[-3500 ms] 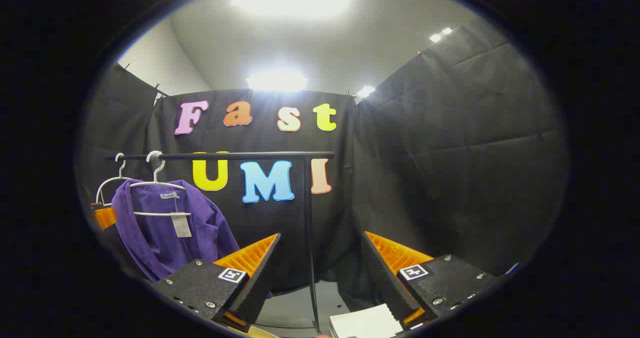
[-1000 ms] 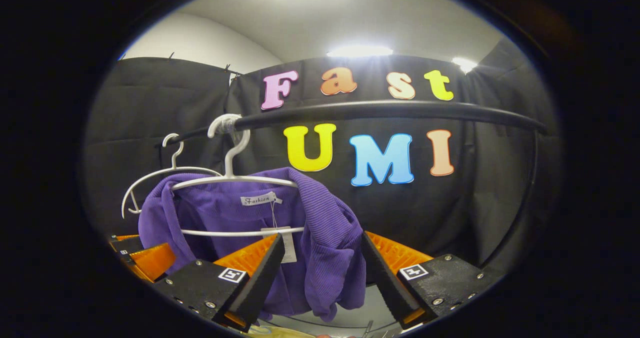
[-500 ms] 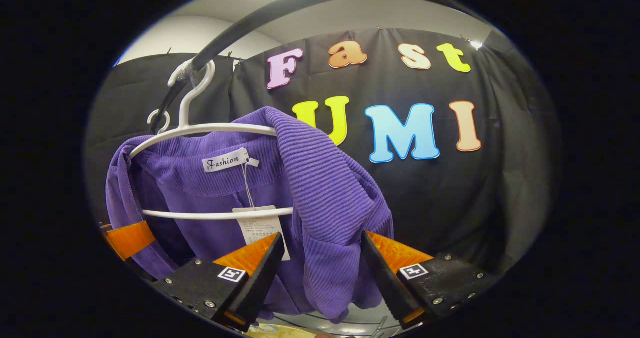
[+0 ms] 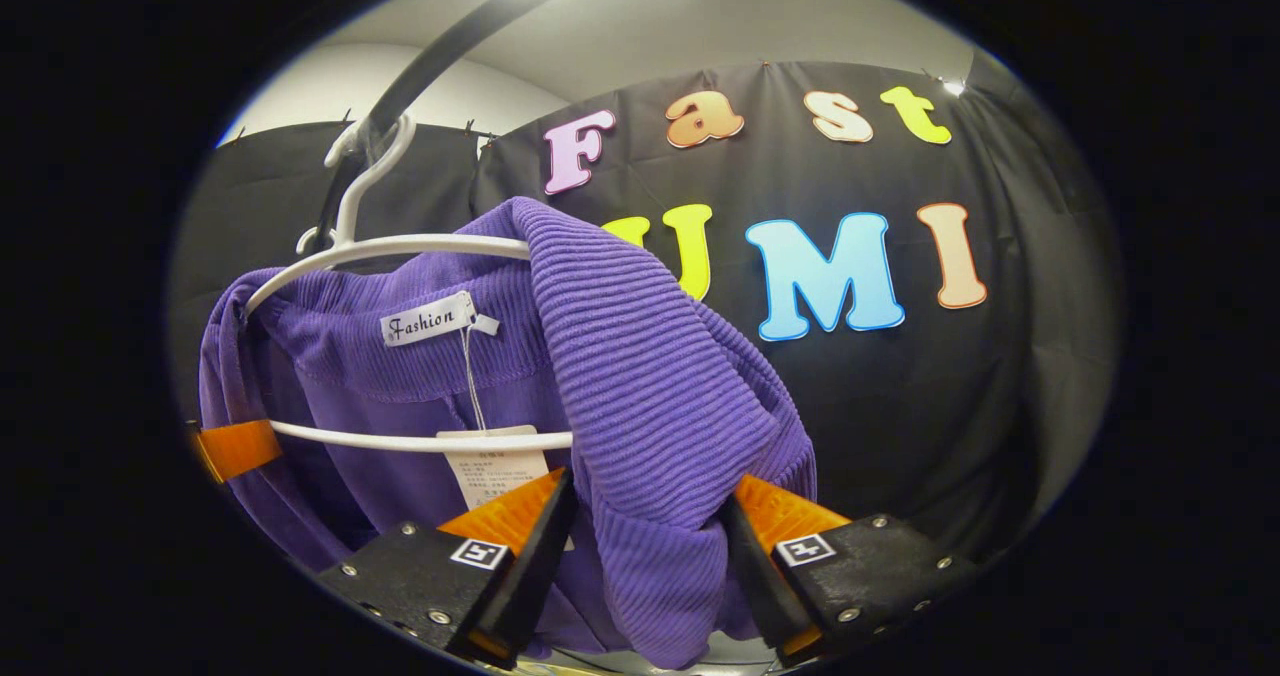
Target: Grasp the clothes on the hanger with both hands and then place them into the laundry hamper below.
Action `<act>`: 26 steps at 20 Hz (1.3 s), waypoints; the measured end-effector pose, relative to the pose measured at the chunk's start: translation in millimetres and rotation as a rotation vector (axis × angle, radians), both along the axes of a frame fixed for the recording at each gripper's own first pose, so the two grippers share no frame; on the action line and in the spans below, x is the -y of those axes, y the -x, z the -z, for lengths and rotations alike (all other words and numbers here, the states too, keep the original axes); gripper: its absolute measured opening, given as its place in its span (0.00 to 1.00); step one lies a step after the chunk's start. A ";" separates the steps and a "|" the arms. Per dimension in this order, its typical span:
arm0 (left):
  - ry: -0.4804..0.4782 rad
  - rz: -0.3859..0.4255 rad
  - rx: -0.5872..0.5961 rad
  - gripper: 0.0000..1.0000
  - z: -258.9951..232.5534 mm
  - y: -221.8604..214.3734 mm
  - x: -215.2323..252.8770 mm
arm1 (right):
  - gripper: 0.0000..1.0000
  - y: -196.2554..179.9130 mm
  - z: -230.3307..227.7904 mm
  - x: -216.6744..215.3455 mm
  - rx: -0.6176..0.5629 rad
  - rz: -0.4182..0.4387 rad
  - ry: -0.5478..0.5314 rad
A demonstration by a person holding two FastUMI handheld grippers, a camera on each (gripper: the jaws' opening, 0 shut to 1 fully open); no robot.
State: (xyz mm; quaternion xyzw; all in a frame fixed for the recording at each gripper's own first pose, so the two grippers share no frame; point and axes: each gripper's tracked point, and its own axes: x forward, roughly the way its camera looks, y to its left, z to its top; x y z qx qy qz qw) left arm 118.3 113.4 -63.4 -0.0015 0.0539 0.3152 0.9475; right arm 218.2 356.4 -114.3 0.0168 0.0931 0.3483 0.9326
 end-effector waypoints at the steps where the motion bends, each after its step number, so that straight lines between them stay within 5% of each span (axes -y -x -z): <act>1: 0.002 -0.017 0.022 0.43 -2.8 4.1 -2.2 | 0.70 -0.2 -1.7 2.4 0.002 0.001 -0.004; 5: 0.008 -0.012 0.057 0.04 -2.6 4.7 0.3 | 0.29 -11.3 -1.9 9.0 -0.007 -0.009 -0.020; 6: 0.011 -0.003 0.065 0.17 -2.7 2.9 -1.6 | 0.23 -12.9 -2.7 10.0 -0.010 -0.015 -0.031; 7: 0.025 0.008 0.076 0.17 -3.5 2.0 -0.4 | 0.15 -12.0 -3.8 9.7 -0.018 -0.025 -0.040; 8: 0.039 0.019 0.084 0.03 -2.9 3.5 0.9 | 0.12 -11.0 -3.9 9.8 -0.026 -0.035 -0.047; 9: 0.046 0.029 0.091 0.11 -3.4 3.6 0.8 | 0.08 -10.3 -5.1 11.4 -0.030 -0.043 -0.052; 10: 0.046 0.024 0.096 0.17 -2.1 7.7 -3.1 | 0.06 -8.3 -5.7 8.9 -0.031 -0.058 -0.056; 11: 0.057 0.025 0.091 0.01 -2.2 7.3 0.4 | 0.04 -6.2 -6.2 9.5 -0.031 -0.073 -0.057; 17: 0.087 0.028 0.126 0.07 -10.6 15.4 2.6 | 0.01 -6.8 -10.6 15.3 -0.029 -0.107 -0.064; 18: 0.087 0.024 0.136 0.00 -13.7 15.3 5.2 | 0.01 -7.7 -11.7 16.7 -0.021 -0.105 -0.059; 20: 0.072 0.018 0.137 0.07 -19.4 18.7 7.8 | 0.01 -9.0 -15.5 21.0 0.004 -0.091 -0.064; 21: 0.065 0.016 0.143 0.01 -23.9 21.5 7.9 | 0.01 -7.7 -16.8 22.0 0.006 -0.090 -0.067; 22: 0.064 0.013 0.150 0.07 -28.4 24.0 7.5 | 0.01 -5.6 -16.7 23.2 0.006 -0.090 -0.066; 23: 0.063 0.011 0.161 0.00 -34.1 26.7 7.0 | 0.01 -4.6 -18.3 25.1 0.008 -0.089 -0.066; 26: 0.047 0.013 0.174 0.00 -48.0 34.7 4.3 | 0.01 -3.9 -25.8 31.1 0.035 -0.077 -0.072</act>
